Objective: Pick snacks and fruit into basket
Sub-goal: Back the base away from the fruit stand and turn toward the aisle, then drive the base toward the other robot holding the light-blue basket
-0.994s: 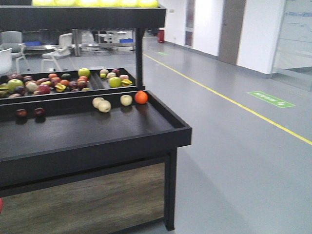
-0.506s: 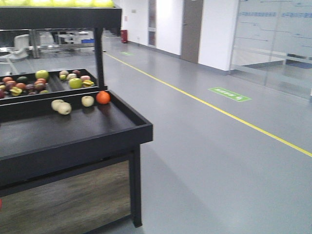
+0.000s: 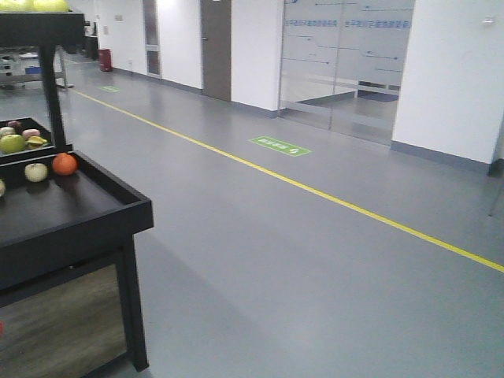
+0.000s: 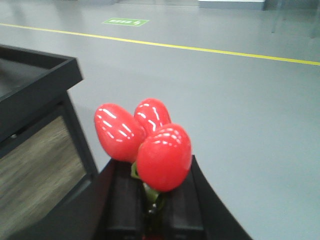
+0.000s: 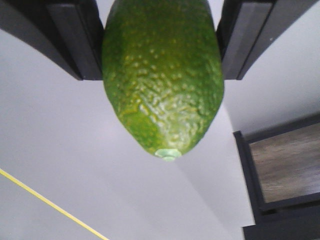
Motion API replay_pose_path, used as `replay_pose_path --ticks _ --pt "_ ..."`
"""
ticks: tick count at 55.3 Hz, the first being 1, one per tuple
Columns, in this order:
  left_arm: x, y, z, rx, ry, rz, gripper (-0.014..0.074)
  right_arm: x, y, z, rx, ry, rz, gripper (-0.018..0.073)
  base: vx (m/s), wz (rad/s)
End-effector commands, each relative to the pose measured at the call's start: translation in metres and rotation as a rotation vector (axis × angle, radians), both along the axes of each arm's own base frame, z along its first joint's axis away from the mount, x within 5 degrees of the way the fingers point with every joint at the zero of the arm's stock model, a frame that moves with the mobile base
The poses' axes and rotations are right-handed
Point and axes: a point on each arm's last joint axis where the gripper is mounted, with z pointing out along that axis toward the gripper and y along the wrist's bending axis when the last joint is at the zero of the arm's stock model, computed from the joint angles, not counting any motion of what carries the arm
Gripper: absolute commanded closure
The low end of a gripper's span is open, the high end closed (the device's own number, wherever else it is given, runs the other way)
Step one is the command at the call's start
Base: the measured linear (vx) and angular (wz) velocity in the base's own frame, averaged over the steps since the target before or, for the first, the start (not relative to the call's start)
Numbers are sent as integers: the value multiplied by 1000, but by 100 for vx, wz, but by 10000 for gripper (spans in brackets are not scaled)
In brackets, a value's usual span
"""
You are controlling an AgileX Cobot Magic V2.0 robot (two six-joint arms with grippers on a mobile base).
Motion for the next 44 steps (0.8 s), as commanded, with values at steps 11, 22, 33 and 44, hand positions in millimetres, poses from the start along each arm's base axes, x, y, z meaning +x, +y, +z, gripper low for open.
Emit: replay_pose_path --ticks 11,22,33,44 --pt "1 3 16 -29 -83 39 596 1 0 16 7 -109 19 568 -12 -55" --pt "1 3 16 -29 -83 39 596 1 0 16 7 -109 19 568 -12 -57" --pt "1 3 16 -29 -83 39 596 1 0 16 7 -109 19 568 -10 -57" --pt "1 3 16 -29 -83 39 596 1 0 16 7 -109 19 568 -7 -61"
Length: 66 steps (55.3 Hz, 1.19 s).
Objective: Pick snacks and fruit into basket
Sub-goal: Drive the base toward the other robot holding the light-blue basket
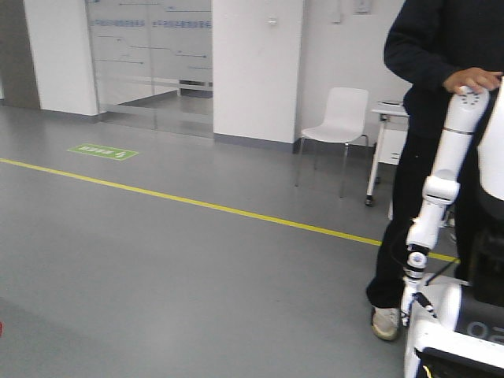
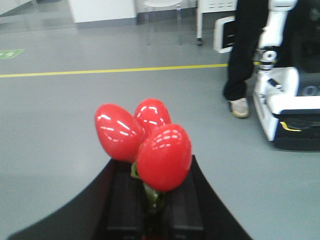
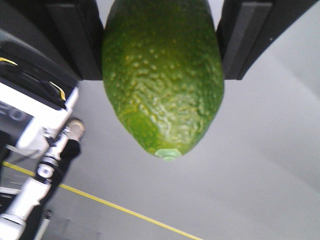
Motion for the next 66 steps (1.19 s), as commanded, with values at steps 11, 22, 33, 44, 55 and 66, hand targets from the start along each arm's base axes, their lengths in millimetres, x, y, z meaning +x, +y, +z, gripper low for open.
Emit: replay_pose_path --ticks 11,22,33,44,55,66 --pt "1 3 16 -29 -83 39 596 1 0 16 7 -109 19 568 -4 -63" --pt "1 3 16 -29 -83 39 596 1 0 16 7 -109 19 568 -1 -63" --pt "1 3 16 -29 -83 39 596 1 0 16 7 -108 19 568 2 -67" --pt "1 3 16 -29 -83 39 596 1 0 16 6 -107 18 568 7 -68" --pt "1 3 16 -29 -83 39 596 1 0 16 6 -107 18 568 12 -61" --pt "1 3 16 -29 -83 39 596 0 -1 14 0 -91 10 568 15 -49"
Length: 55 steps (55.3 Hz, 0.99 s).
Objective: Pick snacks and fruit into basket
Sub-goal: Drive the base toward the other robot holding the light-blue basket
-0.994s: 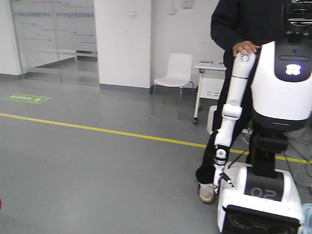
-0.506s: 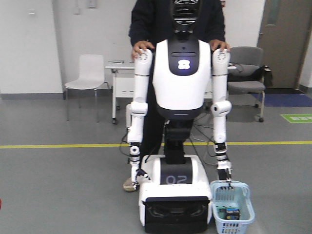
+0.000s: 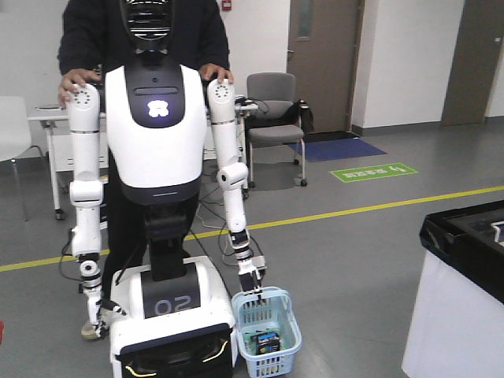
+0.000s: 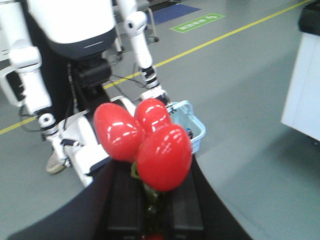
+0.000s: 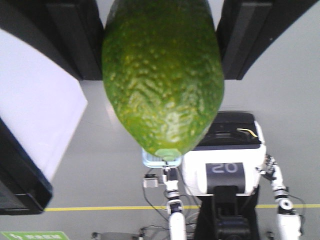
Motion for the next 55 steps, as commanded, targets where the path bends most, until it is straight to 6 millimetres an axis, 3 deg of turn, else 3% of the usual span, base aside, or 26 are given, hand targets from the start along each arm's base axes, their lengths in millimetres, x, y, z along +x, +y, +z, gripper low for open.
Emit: replay_pose_path --ticks 1,28,55 --pt "1 3 16 -29 -83 39 596 1 -1 15 2 -96 12 568 16 -43" --pt "1 3 16 -29 -83 39 596 1 -1 14 1 -92 11 568 20 -23" --pt "1 3 16 -29 -83 39 596 1 -1 14 1 -92 11 568 34 19"
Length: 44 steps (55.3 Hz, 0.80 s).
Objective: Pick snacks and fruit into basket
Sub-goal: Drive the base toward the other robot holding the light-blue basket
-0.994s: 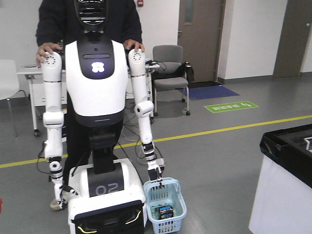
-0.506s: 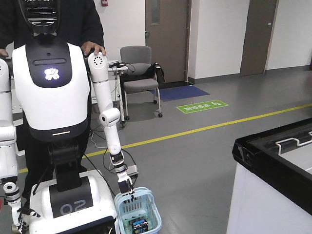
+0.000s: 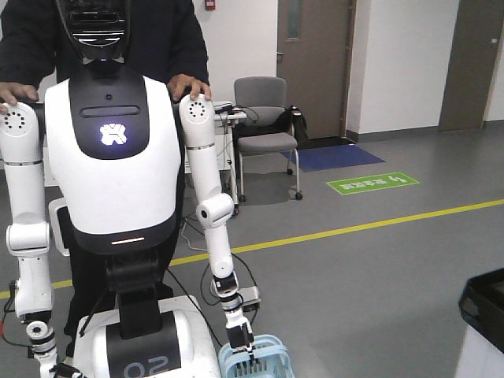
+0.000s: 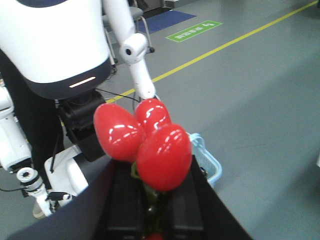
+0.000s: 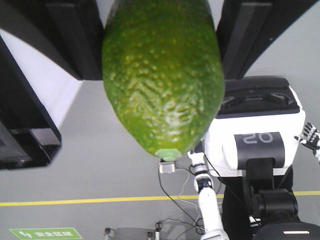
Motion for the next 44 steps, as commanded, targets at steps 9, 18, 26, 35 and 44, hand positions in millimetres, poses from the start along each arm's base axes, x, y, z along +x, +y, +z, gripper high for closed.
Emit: replay_pose_path --ticks 9,18,26,35,44 --pt "1 3 16 -29 -83 39 596 2 1 15 3 -102 18 568 37 27" --pt "1 3 16 -29 -83 39 596 2 1 15 3 -102 18 568 34 26" --pt "1 3 16 -29 -83 39 596 2 1 15 3 -102 18 568 31 26" --pt "1 3 16 -29 -83 39 596 2 1 15 3 -102 18 568 27 28" --pt "1 3 16 -29 -83 39 596 2 1 15 3 -101 17 568 23 29"
